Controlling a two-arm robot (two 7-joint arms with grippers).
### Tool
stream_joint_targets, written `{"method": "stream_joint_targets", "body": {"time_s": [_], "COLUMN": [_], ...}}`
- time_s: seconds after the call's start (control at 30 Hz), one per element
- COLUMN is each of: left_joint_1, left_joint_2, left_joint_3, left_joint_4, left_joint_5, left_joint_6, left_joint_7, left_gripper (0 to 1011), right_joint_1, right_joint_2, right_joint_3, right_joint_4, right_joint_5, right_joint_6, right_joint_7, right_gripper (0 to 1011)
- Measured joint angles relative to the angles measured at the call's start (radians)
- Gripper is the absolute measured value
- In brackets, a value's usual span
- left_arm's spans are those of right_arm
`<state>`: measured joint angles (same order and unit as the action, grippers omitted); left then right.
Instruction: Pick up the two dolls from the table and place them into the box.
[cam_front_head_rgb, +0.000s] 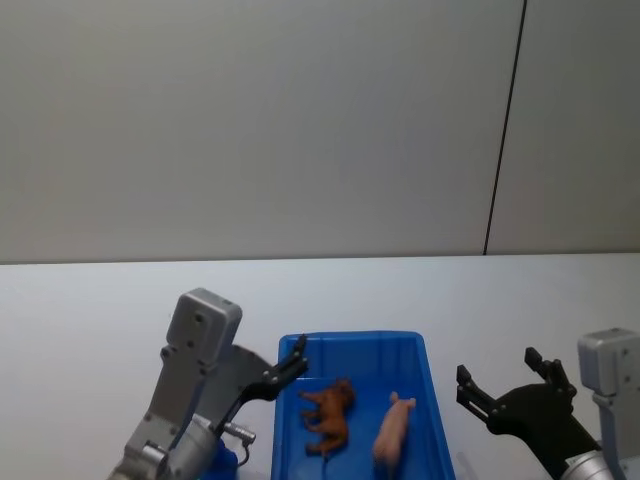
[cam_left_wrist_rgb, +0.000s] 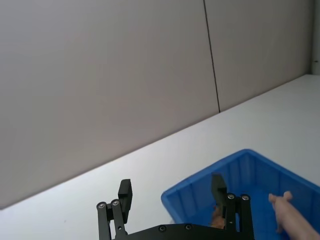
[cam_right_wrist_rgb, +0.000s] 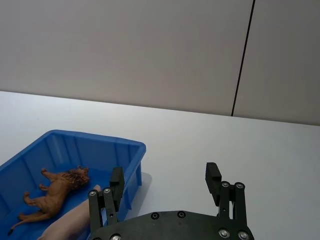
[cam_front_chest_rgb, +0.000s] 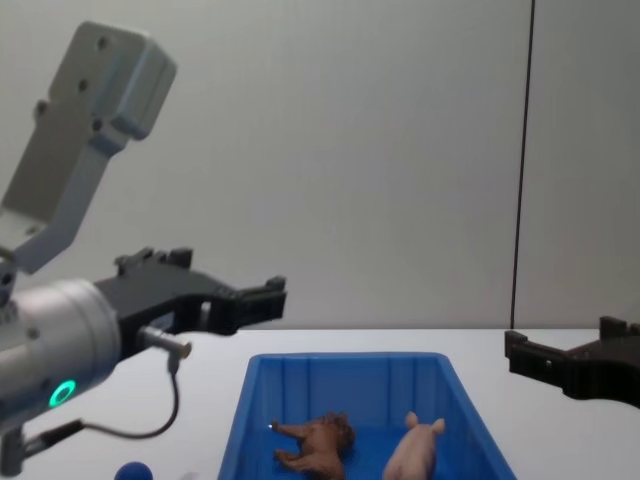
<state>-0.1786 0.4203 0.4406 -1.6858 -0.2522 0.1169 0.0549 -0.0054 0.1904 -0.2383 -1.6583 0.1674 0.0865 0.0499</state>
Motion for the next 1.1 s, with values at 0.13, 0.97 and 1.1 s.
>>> {"method": "stream_joint_targets", "body": {"time_s": [0.13, 0.97, 1.1], "left_joint_1": [0.025, 0.128, 0.133], "left_joint_2": [0.016, 0.074, 0.074], "left_joint_3": [-0.007, -0.036, -0.038], "left_joint_4": [-0.019, -0.034, -0.022], "left_joint_5": [-0.030, -0.156, -0.162], "left_joint_6": [0.036, 0.144, 0.150], "left_joint_7": [0.028, 0.109, 0.109], "left_gripper": [1001, 1001, 1001], "right_joint_1": [-0.002, -0.006, -0.007], "right_joint_2": [0.002, 0.004, 0.005], "right_joint_3": [0.001, 0.003, 0.003], "right_joint_4": [-0.002, -0.006, -0.007], "right_joint_5": [0.001, 0.003, 0.003], "right_joint_6": [-0.001, -0.003, -0.003], "right_joint_7": [-0.002, -0.008, -0.008], "right_gripper": [1001, 1001, 1001]}}
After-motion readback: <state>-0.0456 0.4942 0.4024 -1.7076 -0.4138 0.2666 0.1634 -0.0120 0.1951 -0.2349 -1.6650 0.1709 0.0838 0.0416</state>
